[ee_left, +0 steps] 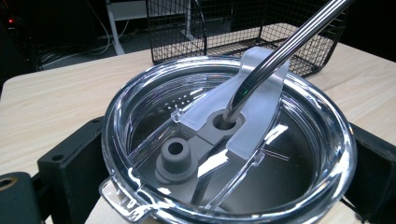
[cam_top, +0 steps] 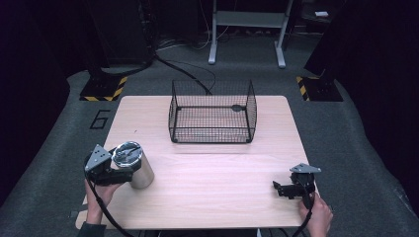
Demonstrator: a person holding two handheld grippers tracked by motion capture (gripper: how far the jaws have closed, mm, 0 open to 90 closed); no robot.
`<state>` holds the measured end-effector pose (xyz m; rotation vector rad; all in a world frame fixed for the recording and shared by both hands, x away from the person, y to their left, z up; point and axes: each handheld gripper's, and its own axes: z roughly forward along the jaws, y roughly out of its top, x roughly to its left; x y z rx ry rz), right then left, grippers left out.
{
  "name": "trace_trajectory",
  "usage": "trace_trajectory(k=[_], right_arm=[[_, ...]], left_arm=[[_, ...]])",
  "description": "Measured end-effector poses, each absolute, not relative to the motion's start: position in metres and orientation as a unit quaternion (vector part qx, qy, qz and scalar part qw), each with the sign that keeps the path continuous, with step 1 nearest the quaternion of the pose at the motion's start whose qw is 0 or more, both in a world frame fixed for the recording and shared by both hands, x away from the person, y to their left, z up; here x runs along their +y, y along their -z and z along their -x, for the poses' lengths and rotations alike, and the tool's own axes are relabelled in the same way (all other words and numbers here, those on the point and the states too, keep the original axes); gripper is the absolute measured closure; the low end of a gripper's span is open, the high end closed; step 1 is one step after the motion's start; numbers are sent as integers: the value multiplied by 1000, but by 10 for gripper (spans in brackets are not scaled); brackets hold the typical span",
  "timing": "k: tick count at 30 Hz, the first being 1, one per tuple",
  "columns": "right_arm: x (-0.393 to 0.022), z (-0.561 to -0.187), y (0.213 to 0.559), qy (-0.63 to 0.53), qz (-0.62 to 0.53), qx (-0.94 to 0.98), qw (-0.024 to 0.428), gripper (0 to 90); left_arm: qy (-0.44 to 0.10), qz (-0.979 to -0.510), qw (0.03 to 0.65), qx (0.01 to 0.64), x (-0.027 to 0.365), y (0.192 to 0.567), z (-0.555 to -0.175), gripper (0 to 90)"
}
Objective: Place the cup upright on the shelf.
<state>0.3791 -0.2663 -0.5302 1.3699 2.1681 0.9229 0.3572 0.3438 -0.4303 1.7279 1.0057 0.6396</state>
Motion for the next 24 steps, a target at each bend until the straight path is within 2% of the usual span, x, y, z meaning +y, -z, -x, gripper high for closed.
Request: trace_trajectory(k=[24], right_arm=[[-266,-379,530,-331,-491,778,208,0]], left_arm=[[-265,-735,487,391,331,400,-372,40]])
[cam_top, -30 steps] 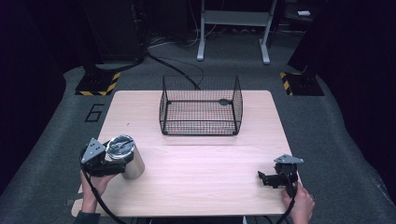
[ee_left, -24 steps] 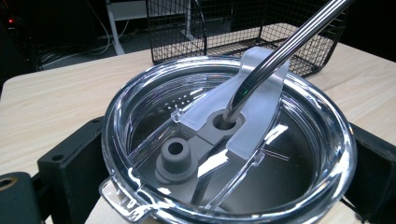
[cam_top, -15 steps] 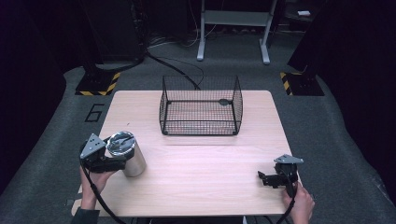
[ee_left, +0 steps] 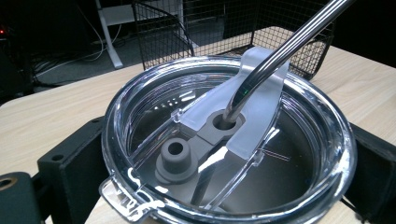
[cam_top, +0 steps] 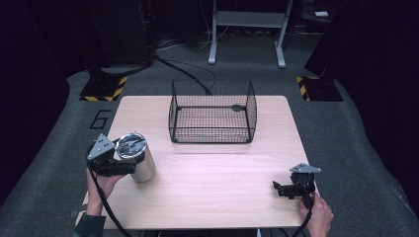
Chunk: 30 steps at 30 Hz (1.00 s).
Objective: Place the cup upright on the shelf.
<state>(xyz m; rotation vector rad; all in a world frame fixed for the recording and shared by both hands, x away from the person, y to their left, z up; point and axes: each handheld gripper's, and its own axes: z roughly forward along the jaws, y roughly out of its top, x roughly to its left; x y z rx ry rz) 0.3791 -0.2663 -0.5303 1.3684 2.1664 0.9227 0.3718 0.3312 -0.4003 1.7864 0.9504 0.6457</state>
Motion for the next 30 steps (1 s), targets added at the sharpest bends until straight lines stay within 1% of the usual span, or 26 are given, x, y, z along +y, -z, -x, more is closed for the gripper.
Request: trace_trajectory(k=[30], right_arm=[[-267,-381,530,-330,-485,783,207,0]], left_arm=[[-255,-750,490,364,303,378,-392,40]])
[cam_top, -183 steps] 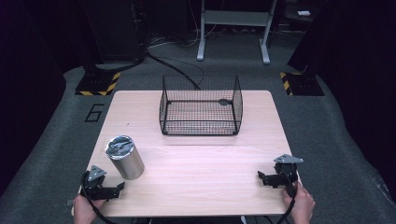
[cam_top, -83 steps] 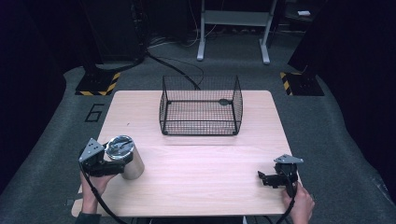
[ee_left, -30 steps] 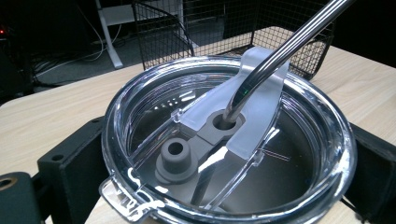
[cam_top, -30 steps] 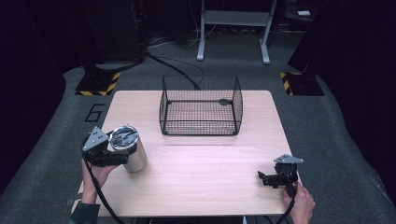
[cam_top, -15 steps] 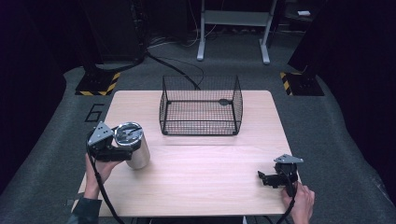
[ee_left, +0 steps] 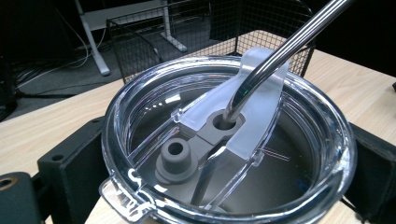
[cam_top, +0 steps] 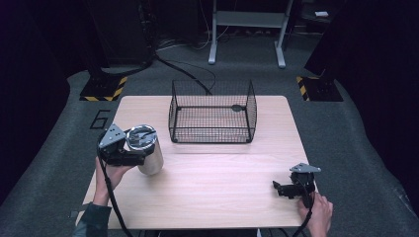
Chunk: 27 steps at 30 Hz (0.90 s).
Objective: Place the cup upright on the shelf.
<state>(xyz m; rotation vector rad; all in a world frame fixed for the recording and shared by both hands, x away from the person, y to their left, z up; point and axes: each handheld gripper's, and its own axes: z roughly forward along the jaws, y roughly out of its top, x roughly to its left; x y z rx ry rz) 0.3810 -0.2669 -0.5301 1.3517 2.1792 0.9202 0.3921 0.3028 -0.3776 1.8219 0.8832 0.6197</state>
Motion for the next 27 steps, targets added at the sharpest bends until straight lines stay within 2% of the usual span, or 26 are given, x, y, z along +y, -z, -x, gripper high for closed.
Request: trace_trajectory(k=[27], right_arm=[[-267,-381,530,-331,-486,782,208,0]], left_arm=[[-233,-763,507,327,258,354,-422,40]])
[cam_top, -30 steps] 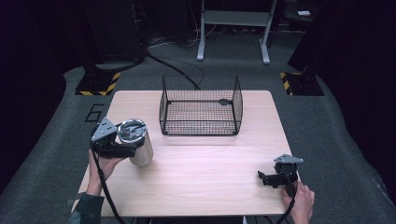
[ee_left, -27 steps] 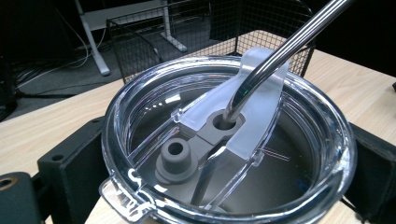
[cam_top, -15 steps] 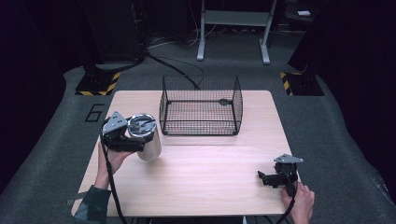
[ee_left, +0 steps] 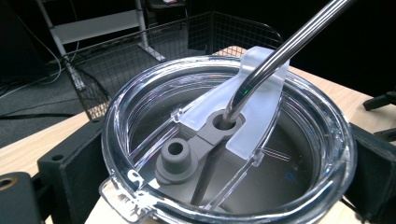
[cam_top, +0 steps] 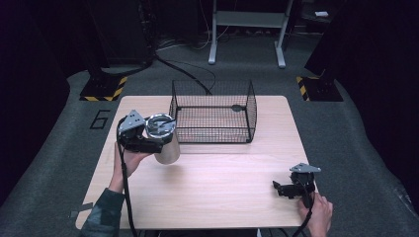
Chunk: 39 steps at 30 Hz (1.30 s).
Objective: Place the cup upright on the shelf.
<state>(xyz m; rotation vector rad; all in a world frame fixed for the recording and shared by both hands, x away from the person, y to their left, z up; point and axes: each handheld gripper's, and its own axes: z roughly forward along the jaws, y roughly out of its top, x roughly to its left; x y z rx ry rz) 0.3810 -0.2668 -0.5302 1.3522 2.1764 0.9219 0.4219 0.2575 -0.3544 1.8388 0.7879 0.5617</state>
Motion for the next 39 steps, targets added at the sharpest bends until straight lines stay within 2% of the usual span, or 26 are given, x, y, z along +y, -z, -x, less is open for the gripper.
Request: trace_trajectory(k=[39], right_arm=[[-267,-381,530,-331,-486,782,207,0]], left_arm=[[-215,-759,541,292,211,312,-450,40]])
